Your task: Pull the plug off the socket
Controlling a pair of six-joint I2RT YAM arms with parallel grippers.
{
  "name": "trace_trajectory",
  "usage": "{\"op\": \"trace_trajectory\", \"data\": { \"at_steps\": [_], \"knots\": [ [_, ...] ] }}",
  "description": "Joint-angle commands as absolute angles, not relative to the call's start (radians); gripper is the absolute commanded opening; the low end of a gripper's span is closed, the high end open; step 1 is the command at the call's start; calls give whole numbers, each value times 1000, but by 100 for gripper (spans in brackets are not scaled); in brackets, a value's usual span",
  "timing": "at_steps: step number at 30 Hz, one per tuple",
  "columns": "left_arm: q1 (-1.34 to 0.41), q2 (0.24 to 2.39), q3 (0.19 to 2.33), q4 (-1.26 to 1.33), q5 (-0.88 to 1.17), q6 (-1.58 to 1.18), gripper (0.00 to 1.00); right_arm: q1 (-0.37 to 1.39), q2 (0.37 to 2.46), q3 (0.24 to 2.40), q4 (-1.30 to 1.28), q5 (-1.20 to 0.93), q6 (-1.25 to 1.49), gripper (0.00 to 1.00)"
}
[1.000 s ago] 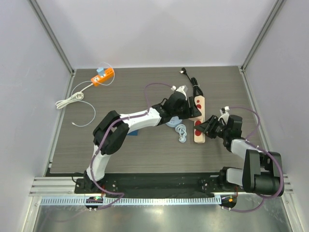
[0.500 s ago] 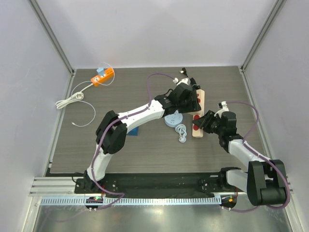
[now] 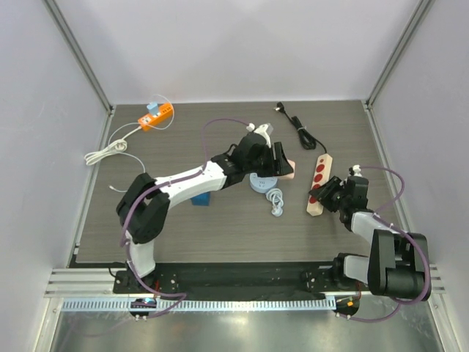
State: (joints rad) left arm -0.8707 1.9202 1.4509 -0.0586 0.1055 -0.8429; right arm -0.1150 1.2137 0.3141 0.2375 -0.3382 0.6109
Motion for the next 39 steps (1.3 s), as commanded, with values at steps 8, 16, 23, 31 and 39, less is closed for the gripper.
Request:
{"op": "trace_trajectory", "data": {
  "at_steps": [8,16,23,31,39],
  "knots": [
    [-839,1727,1460,-57,133,-766,0,-127,1221,313,290,-337,611,1],
    [-652,1626,1454,-473,109,-606,0,-34,1227,324,324,-354,572,1],
    [-583,1601,1442,-765,-225,-410,0,38,1256,348,328,-339,554,1],
    [-555,1592,1248,-599,-353,-429,0,61,1259,351,333,-345,549,1],
    [-549,1615,1155,-335,-388,-436,0,69,1261,350,337,-347,549,1]
  ]
}}
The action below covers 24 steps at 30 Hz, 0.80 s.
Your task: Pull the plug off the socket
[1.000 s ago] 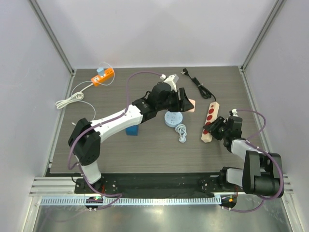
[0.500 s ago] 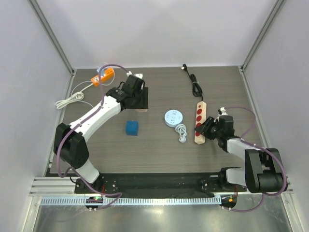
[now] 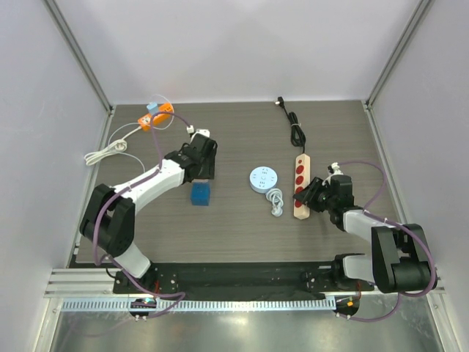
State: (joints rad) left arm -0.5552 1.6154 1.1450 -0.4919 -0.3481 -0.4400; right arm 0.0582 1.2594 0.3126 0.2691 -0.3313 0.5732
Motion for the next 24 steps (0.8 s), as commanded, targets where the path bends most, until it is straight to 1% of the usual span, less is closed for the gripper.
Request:
{"op": "trace_trajectory", "data": {
  "at_steps": [1,5,12,18,21,22,24],
  "knots": [
    [-546,1627,1166,-330,-377,-436,0,69,1262,351,337,-347,549,1],
    [-540,1684,1226,-362,-383,-451,0,77,1272,356,339,-347,549,1],
    [-512,1721,1233,-360,-344,-471,0,84,1289,364,339,-347,548,2],
    [-472,1770,1233,-345,-255,-480,1,86,1296,368,339,-347,545,3],
    [-462,1787,1241,-353,-242,-482,8,89,1301,370,339,-347,546,4],
    [-460,1790,1241,-354,-242,-482,13,89,1301,371,339,-347,545,4],
    [-457,1792,1238,-354,-239,-483,18,91,1305,373,337,-348,545,6]
  ]
}}
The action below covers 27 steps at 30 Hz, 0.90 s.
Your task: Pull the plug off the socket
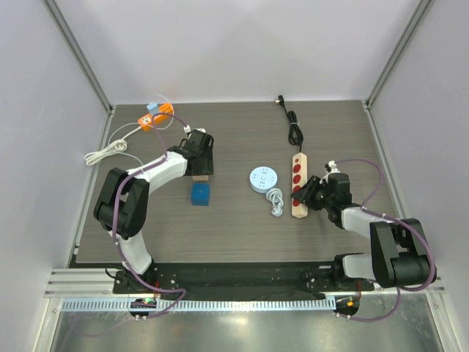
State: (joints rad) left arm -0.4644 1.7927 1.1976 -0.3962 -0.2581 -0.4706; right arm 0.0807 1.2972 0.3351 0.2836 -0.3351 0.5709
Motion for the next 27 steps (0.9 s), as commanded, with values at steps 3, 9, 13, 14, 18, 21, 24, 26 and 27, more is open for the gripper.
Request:
{"op": "trace_trajectory", "data": {
  "at_steps": [3,9,13,14,18,21,24,26,27],
  "knots": [
    [-457,1786,1232,-359,-235,-483,31,95,1312,376,337,-348,542,9],
    [-456,1750,1218,-377,-236,-483,61,97,1324,383,333,-353,540,24],
    [-456,1678,1204,-383,-232,-482,75,97,1330,390,327,-350,535,33],
    [-456,1666,1203,-388,-230,-480,77,98,1331,393,322,-350,535,38],
    [-456,1589,1203,-422,-222,-479,85,98,1348,405,305,-345,531,52],
    [-454,1522,1209,-459,-213,-485,91,97,1351,414,282,-334,523,63],
    [-454,1425,1197,-483,-189,-494,96,98,1341,423,249,-310,517,75],
    [-454,1346,1171,-492,-164,-499,98,97,1336,436,215,-299,514,80],
    [-454,1321,1158,-495,-155,-505,99,98,1329,439,206,-285,512,84]
  ]
}}
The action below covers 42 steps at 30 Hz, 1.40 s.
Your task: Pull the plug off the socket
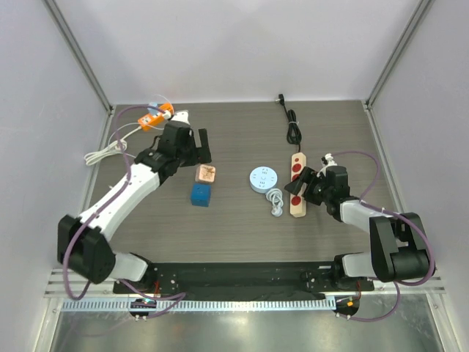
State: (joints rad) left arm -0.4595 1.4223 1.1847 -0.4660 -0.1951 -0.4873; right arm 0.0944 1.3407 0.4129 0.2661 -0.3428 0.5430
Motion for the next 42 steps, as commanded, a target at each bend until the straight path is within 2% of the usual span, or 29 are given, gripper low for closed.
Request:
{"op": "trace_trajectory", "data": {
  "at_steps": [1,6,18,22,26,30,33,42],
  "knots": [
    [-454,1298,1148,-499,-131,-506,99,98,1327,449,193,-278,512,86],
    [-451,1158,1071,-515,-92,-518,99,98,1276,506,63,-195,489,99],
    [-423,944,922,-546,-5,-597,98,113,1137,707,-218,-91,505,100],
    [-423,859,888,-569,55,-617,98,184,1095,741,-248,-37,555,100],
    [-420,798,861,-610,41,-630,100,326,1117,770,-227,47,636,100],
    [-400,764,876,-621,94,-630,100,526,1267,882,-201,156,676,100],
    [-388,782,910,-661,95,-609,100,607,1437,1024,-177,225,683,100],
    [-276,988,982,-571,113,-630,100,661,1899,1330,190,287,735,100]
  ]
}}
